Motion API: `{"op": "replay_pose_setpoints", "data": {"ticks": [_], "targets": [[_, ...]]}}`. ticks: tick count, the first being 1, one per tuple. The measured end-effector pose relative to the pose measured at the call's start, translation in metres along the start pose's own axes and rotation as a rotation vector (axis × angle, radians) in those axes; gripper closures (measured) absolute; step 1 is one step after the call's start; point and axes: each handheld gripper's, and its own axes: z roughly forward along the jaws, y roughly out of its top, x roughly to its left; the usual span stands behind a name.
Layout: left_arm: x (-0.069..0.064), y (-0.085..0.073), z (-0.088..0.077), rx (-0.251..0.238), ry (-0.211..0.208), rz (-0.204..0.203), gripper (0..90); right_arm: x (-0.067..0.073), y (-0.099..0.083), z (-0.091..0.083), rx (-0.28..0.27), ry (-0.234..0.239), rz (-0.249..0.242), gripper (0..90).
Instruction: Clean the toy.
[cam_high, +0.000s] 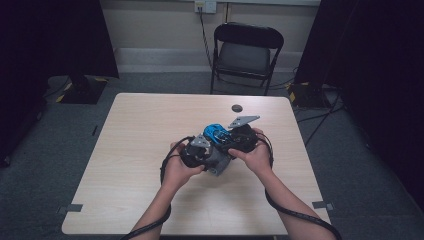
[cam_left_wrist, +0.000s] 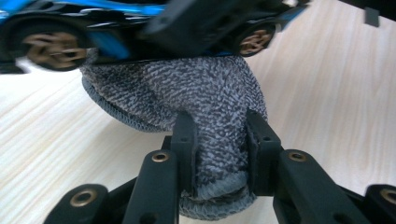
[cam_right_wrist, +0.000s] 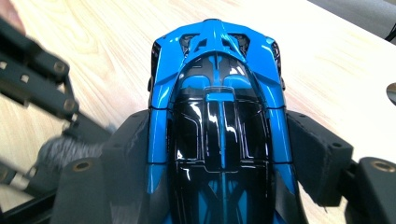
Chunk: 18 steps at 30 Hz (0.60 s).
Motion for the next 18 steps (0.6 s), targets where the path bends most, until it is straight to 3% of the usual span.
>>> {"op": "replay_pose_setpoints", "data": {"ticks": [18], "targets": [[-0.029,0.001,0.018,-0.005,-0.071,0.060,69.3,-0.002,0.005,0.004,-0.001,-0.010,0.018,28.4]]}}
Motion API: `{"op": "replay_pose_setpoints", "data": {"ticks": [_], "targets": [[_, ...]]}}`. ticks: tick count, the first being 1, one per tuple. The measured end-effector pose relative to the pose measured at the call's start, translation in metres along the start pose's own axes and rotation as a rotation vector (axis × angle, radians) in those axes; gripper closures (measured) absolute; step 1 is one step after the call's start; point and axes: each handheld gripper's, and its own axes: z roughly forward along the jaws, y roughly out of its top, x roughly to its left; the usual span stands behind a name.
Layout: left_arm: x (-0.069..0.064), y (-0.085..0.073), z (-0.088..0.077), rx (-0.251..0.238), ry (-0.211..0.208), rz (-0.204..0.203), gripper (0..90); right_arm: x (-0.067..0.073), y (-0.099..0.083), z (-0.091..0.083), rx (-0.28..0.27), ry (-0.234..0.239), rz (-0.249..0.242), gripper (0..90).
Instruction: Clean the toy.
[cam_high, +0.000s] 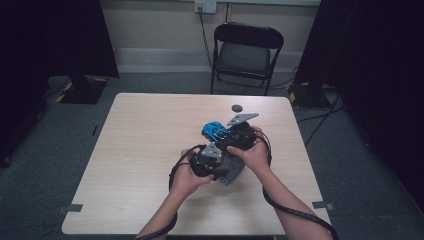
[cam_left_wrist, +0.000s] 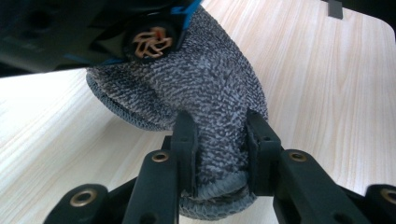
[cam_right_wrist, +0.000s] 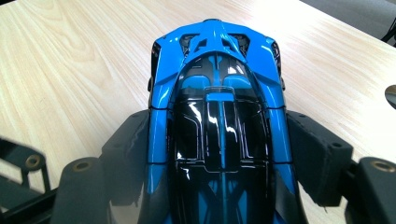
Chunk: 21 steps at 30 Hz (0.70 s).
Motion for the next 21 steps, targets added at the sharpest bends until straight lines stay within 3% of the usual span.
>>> {"op": "replay_pose_setpoints", "data": {"ticks": [12,21], "targets": [[-0.018,-0.003,0.012,0.046,-0.054,0.054,69.2,-0.004,0.001,-0.002,-0.011,-0.001,0.012,28.4],[-0.010,-0.012,0.001,0.076,-0.019,0.038,69.3,-0.007,0.001,-0.008,-0.019,0.005,0.015,28.4]]}}
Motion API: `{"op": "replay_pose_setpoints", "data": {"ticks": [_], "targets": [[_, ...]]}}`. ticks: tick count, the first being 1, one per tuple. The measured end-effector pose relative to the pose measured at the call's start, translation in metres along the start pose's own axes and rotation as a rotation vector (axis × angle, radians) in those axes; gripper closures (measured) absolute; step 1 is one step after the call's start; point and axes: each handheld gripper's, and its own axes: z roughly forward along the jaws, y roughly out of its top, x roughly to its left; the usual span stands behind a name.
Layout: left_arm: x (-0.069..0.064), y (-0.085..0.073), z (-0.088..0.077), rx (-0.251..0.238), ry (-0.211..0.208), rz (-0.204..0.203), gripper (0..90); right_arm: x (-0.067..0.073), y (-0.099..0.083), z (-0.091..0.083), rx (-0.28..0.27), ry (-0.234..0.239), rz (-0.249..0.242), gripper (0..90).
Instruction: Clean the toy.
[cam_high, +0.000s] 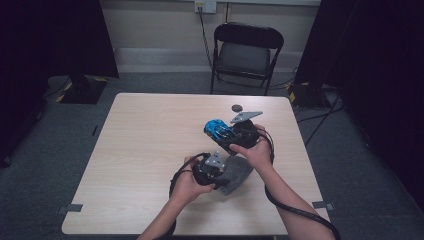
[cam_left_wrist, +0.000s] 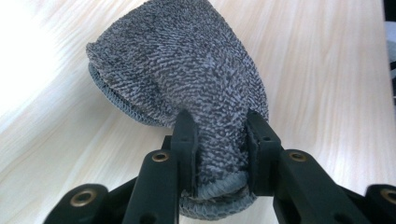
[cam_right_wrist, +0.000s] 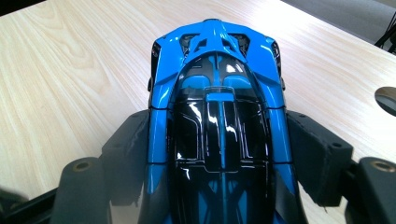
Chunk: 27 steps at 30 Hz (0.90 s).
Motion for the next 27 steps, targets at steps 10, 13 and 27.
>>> {"op": "replay_pose_setpoints", "data": {"ticks": [10,13,27], "targets": [[0.032,-0.016,-0.034,-0.008,0.123,-0.088,69.3,0.000,-0.009,-0.009,-0.010,0.006,-0.012,28.4],[0.042,-0.018,-0.044,-0.004,0.159,-0.105,69.3,0.000,-0.013,-0.011,-0.012,0.012,-0.015,28.4],[0.079,-0.031,-0.070,-0.035,0.282,-0.212,69.3,0.010,-0.031,-0.015,-0.010,0.032,-0.040,28.4]]}}
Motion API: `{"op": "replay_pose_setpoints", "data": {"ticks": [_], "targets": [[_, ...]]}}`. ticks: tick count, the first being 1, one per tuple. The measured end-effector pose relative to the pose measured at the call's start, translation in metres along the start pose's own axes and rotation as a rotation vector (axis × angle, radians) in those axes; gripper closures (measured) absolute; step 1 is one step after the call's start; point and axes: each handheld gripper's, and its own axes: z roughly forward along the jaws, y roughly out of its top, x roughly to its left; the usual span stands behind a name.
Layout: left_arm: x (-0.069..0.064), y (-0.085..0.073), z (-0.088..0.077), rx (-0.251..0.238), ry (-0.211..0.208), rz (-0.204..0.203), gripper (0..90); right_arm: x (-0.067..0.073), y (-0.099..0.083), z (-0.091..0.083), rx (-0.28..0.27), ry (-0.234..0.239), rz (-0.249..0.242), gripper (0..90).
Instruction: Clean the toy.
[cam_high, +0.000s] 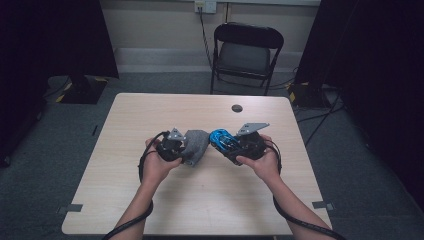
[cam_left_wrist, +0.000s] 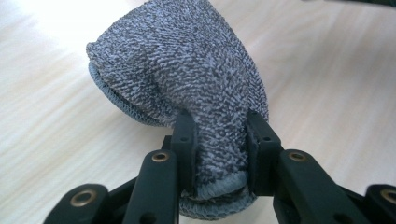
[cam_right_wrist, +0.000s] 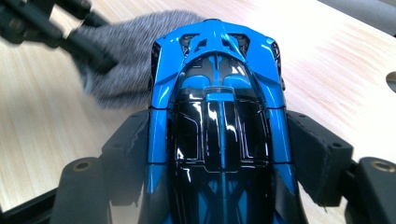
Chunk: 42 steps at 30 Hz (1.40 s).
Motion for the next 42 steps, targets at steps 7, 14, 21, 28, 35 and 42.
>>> {"op": "replay_pose_setpoints", "data": {"ticks": [7,14,21,28,35,42], "targets": [[0.001,0.007,0.000,-0.028,-0.014,-0.009,69.3,0.008,0.001,0.003,-0.003,0.017,-0.009,28.4],[-0.008,0.012,0.004,-0.047,-0.048,0.005,69.3,0.009,-0.002,0.008,0.004,0.033,-0.003,28.4],[-0.011,0.013,0.009,-0.047,-0.074,0.006,69.3,0.008,-0.001,0.010,0.011,0.035,-0.003,28.4],[-0.017,0.014,0.013,-0.046,-0.100,0.017,69.3,0.008,0.006,0.009,0.006,0.033,-0.006,28.4],[-0.026,0.015,0.018,-0.046,-0.120,0.035,69.3,0.006,0.010,0.012,0.012,0.032,0.002,28.3],[-0.035,0.016,0.023,-0.046,-0.136,0.054,69.3,0.003,0.012,0.016,0.021,0.028,0.016,28.4]]}}
